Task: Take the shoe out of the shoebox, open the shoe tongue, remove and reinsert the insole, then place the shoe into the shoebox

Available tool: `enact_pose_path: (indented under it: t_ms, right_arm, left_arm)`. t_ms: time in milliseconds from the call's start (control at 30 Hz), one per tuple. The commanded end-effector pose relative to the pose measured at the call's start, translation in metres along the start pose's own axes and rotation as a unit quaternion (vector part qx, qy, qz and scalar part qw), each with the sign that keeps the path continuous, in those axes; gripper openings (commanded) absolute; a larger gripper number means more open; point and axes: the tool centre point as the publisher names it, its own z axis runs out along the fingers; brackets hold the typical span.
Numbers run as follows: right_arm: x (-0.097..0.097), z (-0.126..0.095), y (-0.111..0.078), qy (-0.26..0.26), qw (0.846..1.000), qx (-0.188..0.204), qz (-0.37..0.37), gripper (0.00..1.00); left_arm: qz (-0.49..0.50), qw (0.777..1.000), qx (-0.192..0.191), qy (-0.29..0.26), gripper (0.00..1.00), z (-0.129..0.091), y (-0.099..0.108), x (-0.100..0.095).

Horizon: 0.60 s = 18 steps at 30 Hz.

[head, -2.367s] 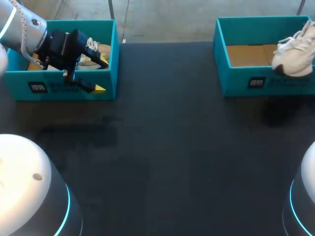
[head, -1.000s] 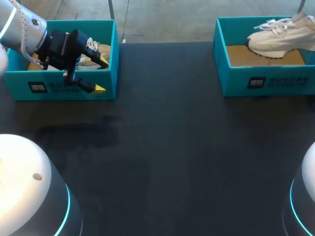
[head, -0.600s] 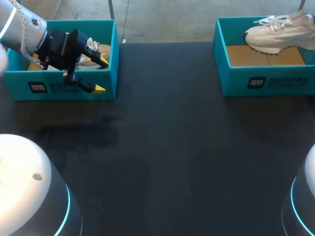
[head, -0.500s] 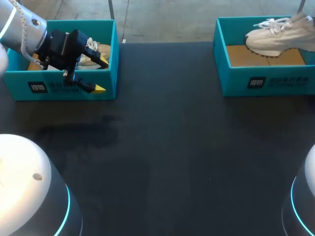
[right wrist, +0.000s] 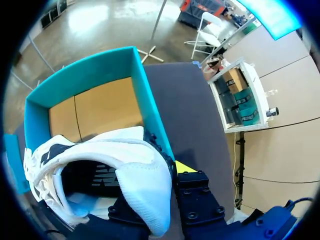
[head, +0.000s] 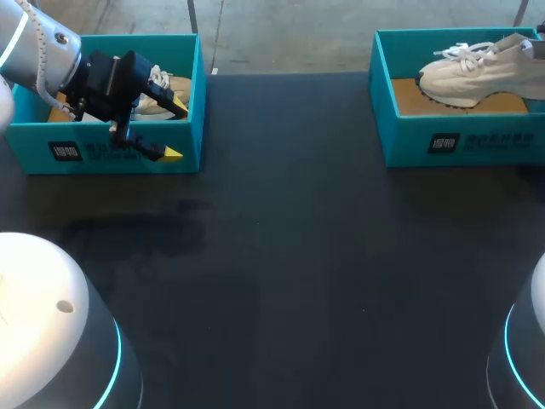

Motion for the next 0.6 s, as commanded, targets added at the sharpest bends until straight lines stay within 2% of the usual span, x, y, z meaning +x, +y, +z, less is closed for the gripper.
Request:
enact_pose_path:
  t_ms: [33,367,600]
  right_arm:
    - [0.005,0.005,0.007,0.004,1.0,0.003,-0.003,0.0]
    - [0.014,0.017,0.019,0.002,1.0,-0.006,-0.017,0.0]
    - [0.018,0.028,0.02,0.003,0.999,-0.014,-0.034,0.0]
  left_arm:
    - [0.0,1.0,-0.001,0.0,1.0,0.0,0.0,0.0]
    - [0.0,1.0,-0.001,0.0,1.0,0.0,0.0,0.0]
    - [0.0,1.0,-0.001,0.0,1.0,0.0,0.0,0.0]
